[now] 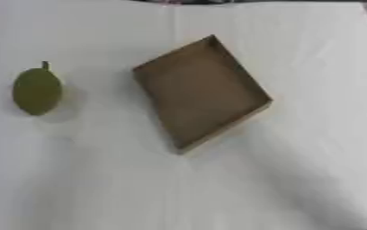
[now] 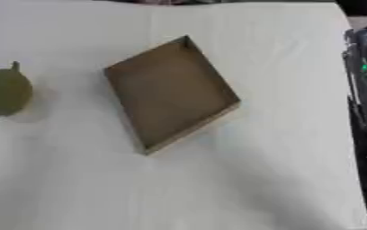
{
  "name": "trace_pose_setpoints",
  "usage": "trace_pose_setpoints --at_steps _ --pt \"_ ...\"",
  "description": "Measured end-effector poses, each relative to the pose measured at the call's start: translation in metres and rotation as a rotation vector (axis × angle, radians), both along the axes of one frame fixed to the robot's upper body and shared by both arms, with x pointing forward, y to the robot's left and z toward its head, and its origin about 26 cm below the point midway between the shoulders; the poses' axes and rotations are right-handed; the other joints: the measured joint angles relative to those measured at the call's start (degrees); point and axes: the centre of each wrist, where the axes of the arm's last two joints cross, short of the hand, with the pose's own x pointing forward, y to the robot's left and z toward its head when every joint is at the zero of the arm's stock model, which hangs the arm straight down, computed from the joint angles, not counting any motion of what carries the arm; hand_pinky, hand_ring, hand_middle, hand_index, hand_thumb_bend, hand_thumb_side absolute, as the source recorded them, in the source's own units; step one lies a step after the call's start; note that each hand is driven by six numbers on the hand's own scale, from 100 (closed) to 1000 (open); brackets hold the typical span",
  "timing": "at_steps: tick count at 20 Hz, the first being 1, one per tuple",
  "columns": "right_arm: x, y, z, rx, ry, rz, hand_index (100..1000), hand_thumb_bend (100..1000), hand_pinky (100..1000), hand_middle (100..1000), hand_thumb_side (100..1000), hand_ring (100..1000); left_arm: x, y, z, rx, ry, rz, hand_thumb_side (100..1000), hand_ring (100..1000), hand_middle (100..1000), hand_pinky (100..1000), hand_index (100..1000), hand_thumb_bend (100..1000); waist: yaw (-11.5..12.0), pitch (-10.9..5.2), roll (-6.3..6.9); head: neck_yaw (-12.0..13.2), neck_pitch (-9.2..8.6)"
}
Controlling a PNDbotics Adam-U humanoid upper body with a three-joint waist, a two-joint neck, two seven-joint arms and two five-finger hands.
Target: Pick up objects on the table and place them in the box.
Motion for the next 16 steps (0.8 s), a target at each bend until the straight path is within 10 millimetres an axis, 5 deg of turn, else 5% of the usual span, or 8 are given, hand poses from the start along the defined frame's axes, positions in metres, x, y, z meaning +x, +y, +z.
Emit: trace_pose_setpoints --at_steps 10,16 --pt "0.000 0.003 -0.002 -0.006 0.011 0.019 834 100 749 649 529 556 0.022 -0.030 0.025 0.042 -0.025 -0.131 578 912 856 946 989 161 -0.4 -0.19 0.00 1.1 0.24" --pt "0.001 0.004 -0.004 0.000 0.019 0.028 834 100 750 649 530 556 0.035 -0.046 0.028 0.051 -0.002 -0.180 640 909 858 934 985 122 -0.4 -0.55 0.00 1.7 0.53"
